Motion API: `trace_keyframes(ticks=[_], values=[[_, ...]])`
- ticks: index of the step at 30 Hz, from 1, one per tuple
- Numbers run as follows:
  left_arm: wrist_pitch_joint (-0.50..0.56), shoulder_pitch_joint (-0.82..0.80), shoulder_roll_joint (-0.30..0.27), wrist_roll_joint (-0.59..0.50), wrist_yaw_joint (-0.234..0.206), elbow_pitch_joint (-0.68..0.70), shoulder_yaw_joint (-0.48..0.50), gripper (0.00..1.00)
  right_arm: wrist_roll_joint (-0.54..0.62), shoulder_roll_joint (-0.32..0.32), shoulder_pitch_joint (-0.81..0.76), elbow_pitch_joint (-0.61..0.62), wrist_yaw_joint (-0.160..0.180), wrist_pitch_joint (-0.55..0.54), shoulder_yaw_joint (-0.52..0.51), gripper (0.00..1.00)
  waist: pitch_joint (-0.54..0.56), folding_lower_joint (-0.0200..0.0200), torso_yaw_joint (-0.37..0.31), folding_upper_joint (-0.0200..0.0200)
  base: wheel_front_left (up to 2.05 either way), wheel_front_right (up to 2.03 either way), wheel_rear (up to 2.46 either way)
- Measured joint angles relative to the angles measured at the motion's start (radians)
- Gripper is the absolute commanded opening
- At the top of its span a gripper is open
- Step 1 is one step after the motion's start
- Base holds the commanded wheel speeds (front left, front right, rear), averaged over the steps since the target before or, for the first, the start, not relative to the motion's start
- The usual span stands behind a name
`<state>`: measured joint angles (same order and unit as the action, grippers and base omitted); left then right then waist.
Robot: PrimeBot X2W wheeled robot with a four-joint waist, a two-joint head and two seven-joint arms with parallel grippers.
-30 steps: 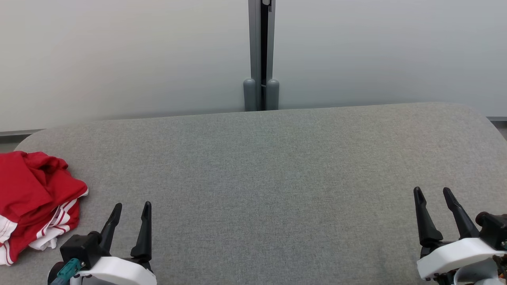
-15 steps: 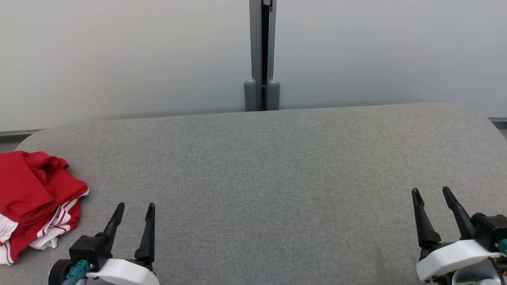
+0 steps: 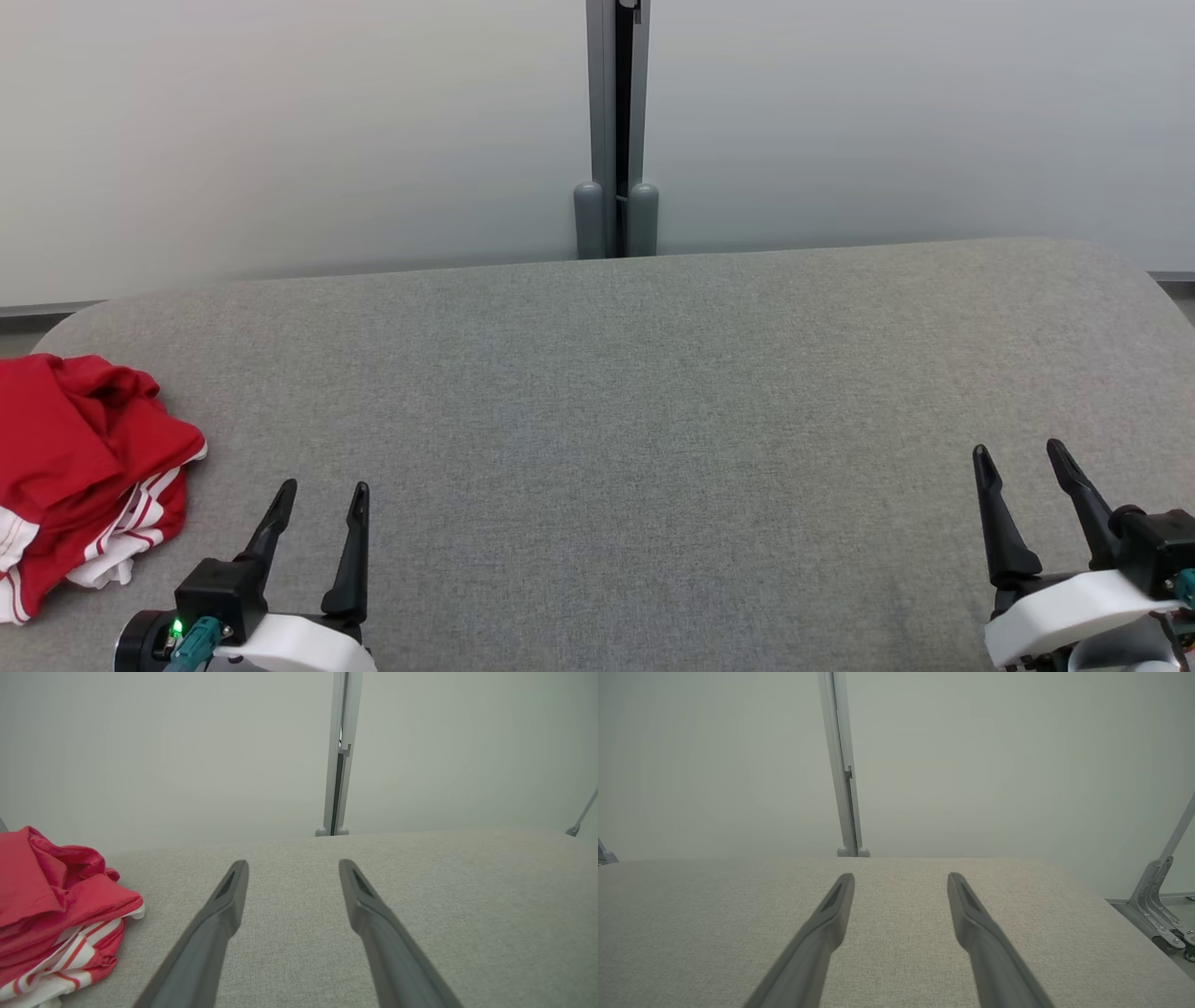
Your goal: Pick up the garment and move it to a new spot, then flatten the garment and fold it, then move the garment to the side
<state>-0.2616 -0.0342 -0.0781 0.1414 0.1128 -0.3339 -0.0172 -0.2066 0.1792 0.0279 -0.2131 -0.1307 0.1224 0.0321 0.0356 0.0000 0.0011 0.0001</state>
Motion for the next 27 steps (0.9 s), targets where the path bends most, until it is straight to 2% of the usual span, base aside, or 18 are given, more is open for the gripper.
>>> trace_keyframes(ticks=[19,23,27], values=[[0.0,-0.012,0.008,-0.008,0.0,-0.007,0.011,1.0,-0.014,-0.004,-0.004,0.001,0.0,0.0,-0.012,1.0,-0.005,0.0,0.005,0.0,0.0,0.0,0.0],[0.0,-0.019,0.012,-0.008,-0.002,-0.015,0.013,1.0,-0.012,-0.002,-0.01,0.006,0.0,0.0,-0.024,1.0,-0.007,0.0,0.026,0.0,0.0,0.0,0.0],[0.0,-0.045,0.017,-0.007,-0.009,-0.016,0.015,1.0,-0.004,-0.002,-0.016,0.035,0.0,-0.01,-0.026,1.0,-0.011,0.0,0.078,0.0,0.0,0.0,0.0]])
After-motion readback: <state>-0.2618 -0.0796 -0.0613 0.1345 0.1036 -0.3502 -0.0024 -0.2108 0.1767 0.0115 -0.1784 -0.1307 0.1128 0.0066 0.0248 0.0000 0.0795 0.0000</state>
